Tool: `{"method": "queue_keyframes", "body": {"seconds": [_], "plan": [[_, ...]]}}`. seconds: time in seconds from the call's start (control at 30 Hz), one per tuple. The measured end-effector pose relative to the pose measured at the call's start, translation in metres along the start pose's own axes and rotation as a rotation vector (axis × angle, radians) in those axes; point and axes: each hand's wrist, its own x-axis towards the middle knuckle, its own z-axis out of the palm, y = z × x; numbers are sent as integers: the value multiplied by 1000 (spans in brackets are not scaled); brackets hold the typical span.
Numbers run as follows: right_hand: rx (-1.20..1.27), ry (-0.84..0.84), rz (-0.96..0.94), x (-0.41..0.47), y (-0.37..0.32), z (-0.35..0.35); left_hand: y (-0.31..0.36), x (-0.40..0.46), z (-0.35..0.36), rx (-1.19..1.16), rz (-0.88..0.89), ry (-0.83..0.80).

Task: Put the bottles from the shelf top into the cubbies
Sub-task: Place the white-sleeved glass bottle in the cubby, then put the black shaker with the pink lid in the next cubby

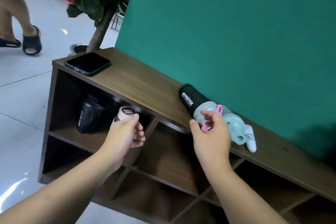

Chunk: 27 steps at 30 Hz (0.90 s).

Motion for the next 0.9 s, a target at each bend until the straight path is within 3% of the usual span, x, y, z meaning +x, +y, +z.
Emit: {"method": "queue_keyframes", "body": {"seconds": [0.1,0.2,0.3,0.4,0.53,0.73,0.9], "plan": [[-314,42,28,46,9,-19,32,-14,33,-95,6,-47],[-649,-55,42,86,13,-20,40,-15,61,-143,23,-93],[-805,-204,48,103,16,-8,32,-9,81,-146,15,-124],[-889,-221,-22,105,17,8,17,-2,90,-124,16,-127],[-784,-194,-93,95,19,23,2,2,93,-83,10,-103],[-278,-98,-234,56,-7,-22,5,-5,80,-146,-53,-98],[-31,-224,-171,10,-25,-93,5,-19,59,-316,-178,-131]]}}
